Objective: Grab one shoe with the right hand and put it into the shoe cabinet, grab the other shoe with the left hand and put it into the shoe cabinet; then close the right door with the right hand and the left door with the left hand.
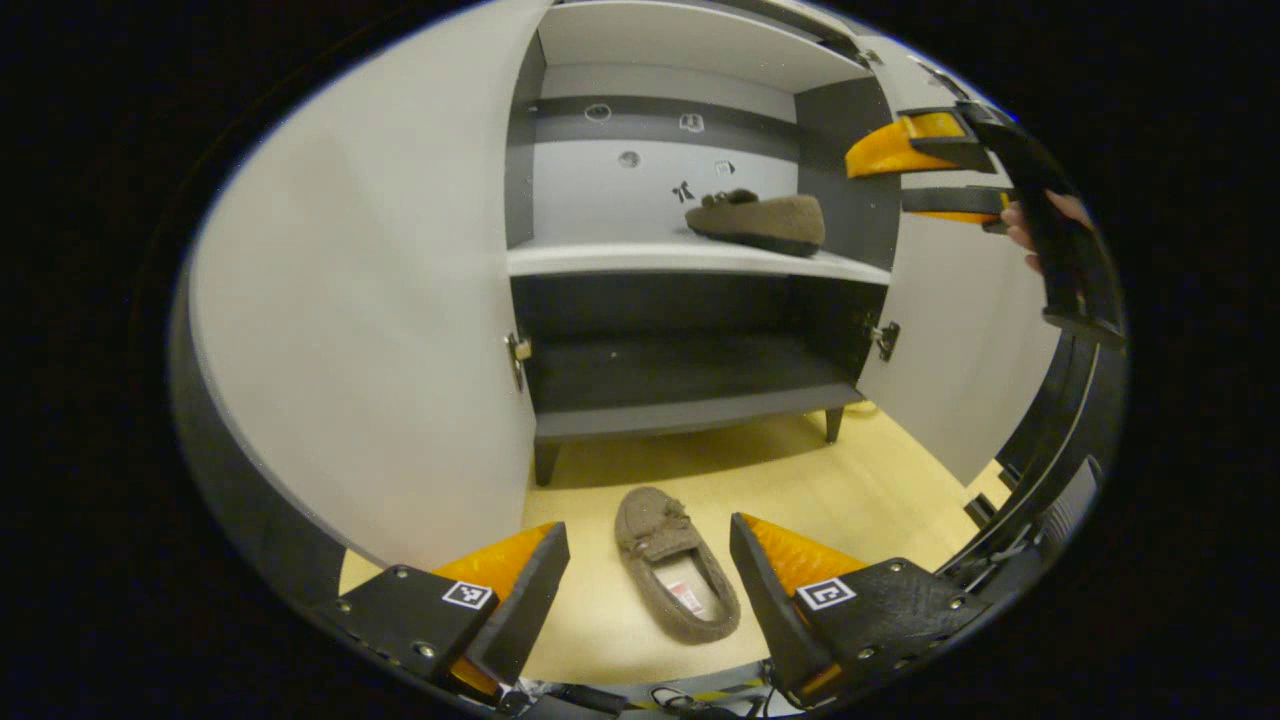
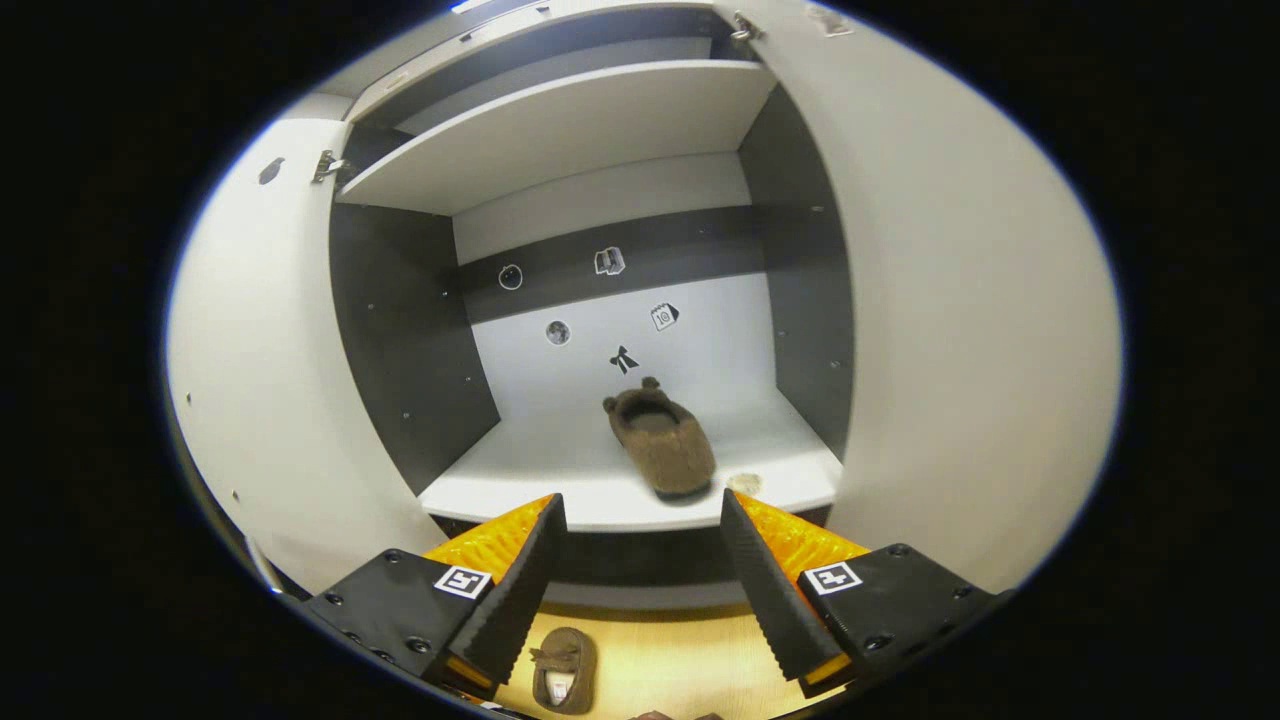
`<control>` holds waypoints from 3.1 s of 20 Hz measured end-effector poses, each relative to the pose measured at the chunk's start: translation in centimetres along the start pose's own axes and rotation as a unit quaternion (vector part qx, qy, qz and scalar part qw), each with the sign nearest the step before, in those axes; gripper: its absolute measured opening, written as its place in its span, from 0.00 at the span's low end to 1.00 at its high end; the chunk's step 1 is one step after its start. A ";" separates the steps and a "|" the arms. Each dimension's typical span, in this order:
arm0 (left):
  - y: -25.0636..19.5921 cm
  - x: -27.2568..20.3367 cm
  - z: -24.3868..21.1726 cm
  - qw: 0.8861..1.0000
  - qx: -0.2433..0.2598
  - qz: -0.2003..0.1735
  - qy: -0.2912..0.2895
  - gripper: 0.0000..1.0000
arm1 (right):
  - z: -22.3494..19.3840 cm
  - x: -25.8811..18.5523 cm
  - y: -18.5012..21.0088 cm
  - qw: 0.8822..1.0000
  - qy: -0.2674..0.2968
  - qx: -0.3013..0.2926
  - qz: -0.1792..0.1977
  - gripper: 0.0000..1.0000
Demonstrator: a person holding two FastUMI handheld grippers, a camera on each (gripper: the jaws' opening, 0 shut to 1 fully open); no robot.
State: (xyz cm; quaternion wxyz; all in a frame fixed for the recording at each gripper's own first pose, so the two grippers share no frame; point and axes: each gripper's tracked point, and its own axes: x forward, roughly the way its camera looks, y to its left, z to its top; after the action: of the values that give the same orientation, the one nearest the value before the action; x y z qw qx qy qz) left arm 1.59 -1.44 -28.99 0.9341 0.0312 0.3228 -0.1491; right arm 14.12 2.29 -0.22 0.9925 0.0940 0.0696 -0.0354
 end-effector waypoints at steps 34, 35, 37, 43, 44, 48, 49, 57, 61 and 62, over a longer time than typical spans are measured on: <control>2.3 14.9 -10.8 0.987 0.024 0.036 0.156 0.06 | -12.4 -23.5 -24.7 0.942 0.042 0.105 -0.317 0.98; 2.6 14.5 -10.4 0.987 0.022 0.040 0.156 0.06 | -11.9 -22.6 -25.4 0.944 0.040 0.103 -0.310 0.98; 3.3 14.0 -9.6 0.987 0.011 0.047 0.154 0.06 | -10.7 -21.1 -26.9 0.949 0.035 0.096 -0.297 0.98; 5.5 12.6 -5.2 0.990 -0.033 0.062 0.123 0.06 | -7.7 -16.8 -29.9 0.962 0.020 0.091 -0.258 0.98; 5.6 12.2 -5.1 0.991 -0.031 0.066 0.116 0.06 | -7.3 -16.1 -30.3 0.964 0.018 0.091 -0.250 0.98; 5.4 11.4 -4.6 0.992 -0.033 0.086 0.084 0.06 | -7.0 -14.4 -33.1 0.968 0.015 0.086 -0.236 0.98; 5.6 11.4 -4.2 0.993 -0.037 0.085 0.073 0.06 | -6.9 -13.9 -33.8 0.968 0.020 0.087 -0.235 0.98; 6.5 12.7 -4.5 0.994 -0.051 0.092 -0.004 0.06 | -1.8 -10.8 -37.3 0.971 -0.017 0.094 -0.220 0.98; 7.0 14.7 -4.8 0.991 -0.071 0.108 -0.043 0.06 | 0.2 -10.1 -37.2 0.975 -0.035 0.090 -0.200 0.99; 7.0 14.5 -5.1 0.990 -0.073 0.113 -0.052 0.06 | 0.6 -10.1 -37.3 0.975 -0.037 0.089 -0.198 0.99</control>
State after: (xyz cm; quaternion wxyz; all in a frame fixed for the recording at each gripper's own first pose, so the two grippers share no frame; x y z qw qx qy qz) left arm 11.50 2.30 -42.19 0.9603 -0.0092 0.2780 -0.0201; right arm 1.14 -33.78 -5.00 0.9554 0.1648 0.0464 -0.2407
